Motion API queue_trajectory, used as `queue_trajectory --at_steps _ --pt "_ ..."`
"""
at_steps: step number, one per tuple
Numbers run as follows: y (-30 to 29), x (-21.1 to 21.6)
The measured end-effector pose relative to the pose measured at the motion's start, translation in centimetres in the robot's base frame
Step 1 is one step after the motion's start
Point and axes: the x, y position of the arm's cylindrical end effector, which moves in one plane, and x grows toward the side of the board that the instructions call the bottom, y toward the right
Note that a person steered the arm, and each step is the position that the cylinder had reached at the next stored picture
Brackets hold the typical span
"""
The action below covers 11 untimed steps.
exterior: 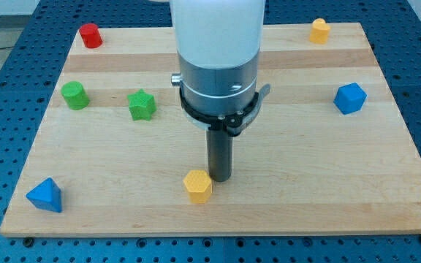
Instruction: Place the green star to the bottom right corner of the board
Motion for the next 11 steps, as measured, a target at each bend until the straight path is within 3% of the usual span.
queue_trajectory --at_steps 1,4,5,8,9,11 --pt "-0.2 -2.4" --pt "-15.9 -5.0" --pt "-17.5 -7.5" --pt "-15.3 -14.8" --pt "-12.4 -15.2" --pt "-11.5 -11.4"
